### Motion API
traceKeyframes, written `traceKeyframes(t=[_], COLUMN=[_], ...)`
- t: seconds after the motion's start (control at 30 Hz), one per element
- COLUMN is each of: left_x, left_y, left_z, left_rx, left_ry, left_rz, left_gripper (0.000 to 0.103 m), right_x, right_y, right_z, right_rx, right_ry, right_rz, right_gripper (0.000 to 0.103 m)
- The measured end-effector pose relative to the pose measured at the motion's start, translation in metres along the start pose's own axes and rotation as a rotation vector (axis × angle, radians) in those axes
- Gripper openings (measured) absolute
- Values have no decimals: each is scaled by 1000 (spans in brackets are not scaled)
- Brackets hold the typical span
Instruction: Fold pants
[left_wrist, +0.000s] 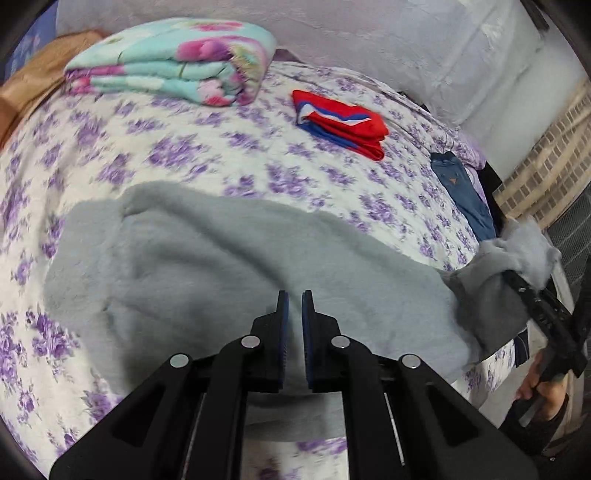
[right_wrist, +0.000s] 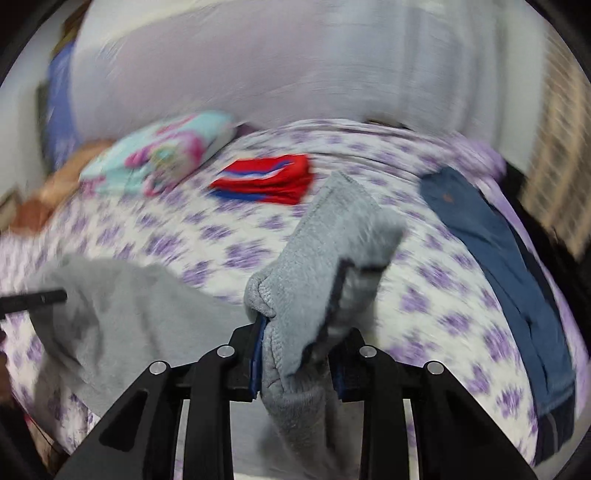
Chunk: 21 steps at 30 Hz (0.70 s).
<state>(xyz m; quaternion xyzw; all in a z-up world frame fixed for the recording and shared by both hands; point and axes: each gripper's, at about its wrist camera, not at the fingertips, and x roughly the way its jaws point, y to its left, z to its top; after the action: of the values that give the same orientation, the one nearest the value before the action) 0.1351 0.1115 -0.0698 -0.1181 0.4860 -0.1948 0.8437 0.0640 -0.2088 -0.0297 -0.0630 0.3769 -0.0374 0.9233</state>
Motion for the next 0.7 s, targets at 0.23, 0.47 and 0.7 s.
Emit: traceKeyframes(t=[0.23,0.47,0.7], left_x=[30,40,44], left_y=[14,15,17], left_z=[-12,-14,-14], left_rx=[-2,12,12], left_ry=[86,94,104], left_rz=[-63,-77,-68], left_gripper=[7,7,7], right_x=[40,51,40], right_y=[81,112,127], right_z=[-8,-12,-15], right_rx=[-151,-196,-202], right_ry=[106,113,137], right_rz=[-47,-56,137], right_gripper=[29,29,79])
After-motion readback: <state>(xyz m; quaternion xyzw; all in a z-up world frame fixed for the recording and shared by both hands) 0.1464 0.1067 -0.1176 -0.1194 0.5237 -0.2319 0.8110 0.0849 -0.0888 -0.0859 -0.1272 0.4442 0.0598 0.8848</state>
